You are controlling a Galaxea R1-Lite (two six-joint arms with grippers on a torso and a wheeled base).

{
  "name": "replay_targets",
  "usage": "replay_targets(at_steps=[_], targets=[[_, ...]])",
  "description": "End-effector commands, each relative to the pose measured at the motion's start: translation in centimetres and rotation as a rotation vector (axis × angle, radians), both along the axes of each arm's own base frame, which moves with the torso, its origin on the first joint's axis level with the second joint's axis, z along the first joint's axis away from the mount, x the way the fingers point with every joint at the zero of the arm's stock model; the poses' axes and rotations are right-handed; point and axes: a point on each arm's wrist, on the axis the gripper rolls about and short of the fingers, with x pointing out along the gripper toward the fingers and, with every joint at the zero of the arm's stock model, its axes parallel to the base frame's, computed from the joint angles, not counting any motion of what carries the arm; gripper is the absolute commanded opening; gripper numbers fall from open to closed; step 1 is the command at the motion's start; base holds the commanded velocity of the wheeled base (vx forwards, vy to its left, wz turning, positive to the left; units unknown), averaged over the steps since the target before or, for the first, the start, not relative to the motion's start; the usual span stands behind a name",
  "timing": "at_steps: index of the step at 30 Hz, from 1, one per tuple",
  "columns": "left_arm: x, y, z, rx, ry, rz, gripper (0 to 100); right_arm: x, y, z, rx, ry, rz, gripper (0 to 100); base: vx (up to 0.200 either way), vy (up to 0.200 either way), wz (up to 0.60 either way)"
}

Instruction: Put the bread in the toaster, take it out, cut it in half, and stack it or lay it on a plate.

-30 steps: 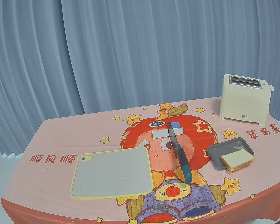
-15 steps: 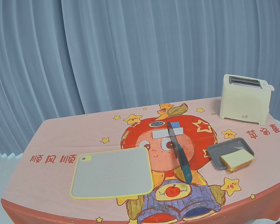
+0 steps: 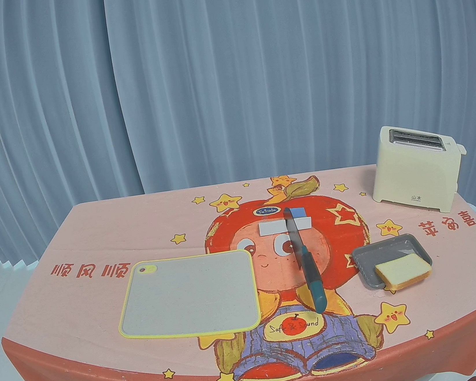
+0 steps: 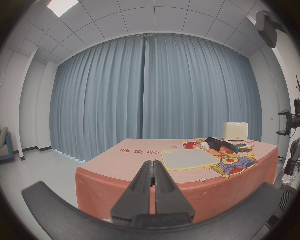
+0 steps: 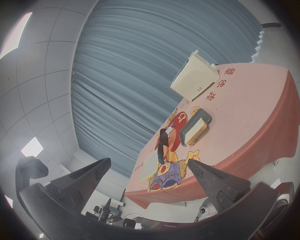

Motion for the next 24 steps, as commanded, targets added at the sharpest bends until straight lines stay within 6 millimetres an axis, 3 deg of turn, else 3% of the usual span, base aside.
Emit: replay_targets(at_steps=[1,7,16,24], targets=[[0.0,0.0,-0.5,-0.001,0.002,0.000,0,0.6,0.2,0.8,-0.003,0.015,0.025,100,0.000,0.000,0.00],[0.0,0.0,-0.5,-0.001,0.002,0.000,0,1.1,0.4,2.1,-0.001,0.003,0.068,100,0.000,0.000,0.00],[0.0,0.0,-0.5,-0.001,0.002,0.000,0,0.6,0.5,-0.2,0.032,0.032,0.161,100,0.000,0.000,0.00],[0.0,0.0,-0.5,-0.001,0.002,0.000,0,0.7,0.5,-0.5,0.081,0.039,0.136,100,0.000,0.000,0.00]])
